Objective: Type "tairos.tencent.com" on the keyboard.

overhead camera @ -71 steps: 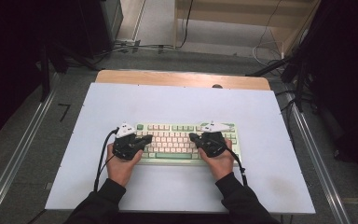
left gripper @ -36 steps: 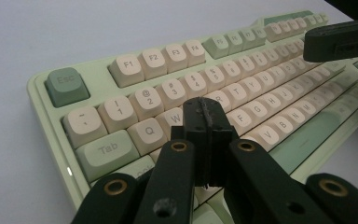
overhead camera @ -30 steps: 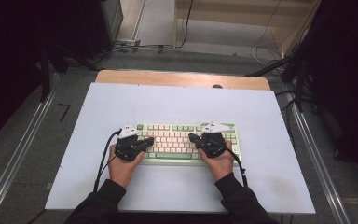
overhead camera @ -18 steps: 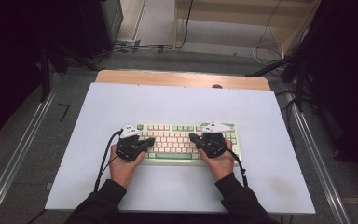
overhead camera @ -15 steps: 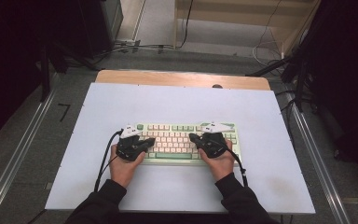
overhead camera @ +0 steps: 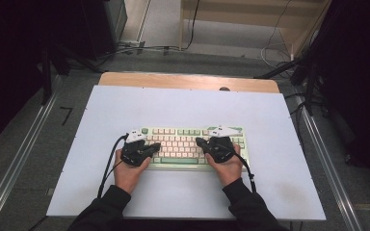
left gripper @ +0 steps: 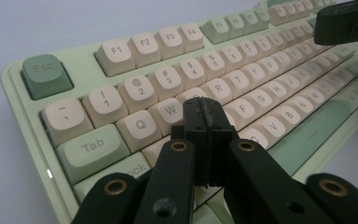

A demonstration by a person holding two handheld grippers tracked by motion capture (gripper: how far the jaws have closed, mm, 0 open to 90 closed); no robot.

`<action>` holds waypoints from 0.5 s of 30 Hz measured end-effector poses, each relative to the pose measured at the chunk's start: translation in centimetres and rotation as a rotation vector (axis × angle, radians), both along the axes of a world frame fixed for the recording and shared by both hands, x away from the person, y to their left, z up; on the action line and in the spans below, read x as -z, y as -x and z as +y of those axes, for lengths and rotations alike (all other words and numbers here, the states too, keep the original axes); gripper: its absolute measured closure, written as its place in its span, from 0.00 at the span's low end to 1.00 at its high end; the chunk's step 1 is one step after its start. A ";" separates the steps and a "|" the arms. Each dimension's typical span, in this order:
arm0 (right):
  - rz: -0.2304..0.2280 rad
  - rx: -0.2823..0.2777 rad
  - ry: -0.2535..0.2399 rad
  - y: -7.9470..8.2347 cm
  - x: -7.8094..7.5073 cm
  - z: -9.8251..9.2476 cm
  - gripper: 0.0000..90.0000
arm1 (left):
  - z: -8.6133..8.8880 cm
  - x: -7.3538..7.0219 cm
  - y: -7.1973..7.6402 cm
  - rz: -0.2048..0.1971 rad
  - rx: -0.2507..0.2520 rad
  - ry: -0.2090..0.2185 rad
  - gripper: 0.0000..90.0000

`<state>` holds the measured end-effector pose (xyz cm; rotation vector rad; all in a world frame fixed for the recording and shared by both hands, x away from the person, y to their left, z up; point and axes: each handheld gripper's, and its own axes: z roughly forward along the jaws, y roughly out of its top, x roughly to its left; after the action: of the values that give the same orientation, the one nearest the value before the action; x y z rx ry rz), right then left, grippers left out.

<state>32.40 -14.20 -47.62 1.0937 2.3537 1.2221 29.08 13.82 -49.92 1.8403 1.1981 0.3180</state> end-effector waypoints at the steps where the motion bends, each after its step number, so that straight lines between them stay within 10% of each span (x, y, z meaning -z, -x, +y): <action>1: -0.001 0.000 0.000 0.0 0.0 0.0 0.98 | 0.0 -0.1 0.0 -0.001 -0.002 -0.002 1.00; 15: 0.013 0.009 0.013 0.4 0.3 -0.8 0.98 | 1.1 -1.0 0.5 -0.059 -0.031 0.043 1.00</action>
<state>32.04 -15.00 -47.90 1.1097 2.3606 1.1986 28.63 14.96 -48.94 1.7653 1.1848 0.3594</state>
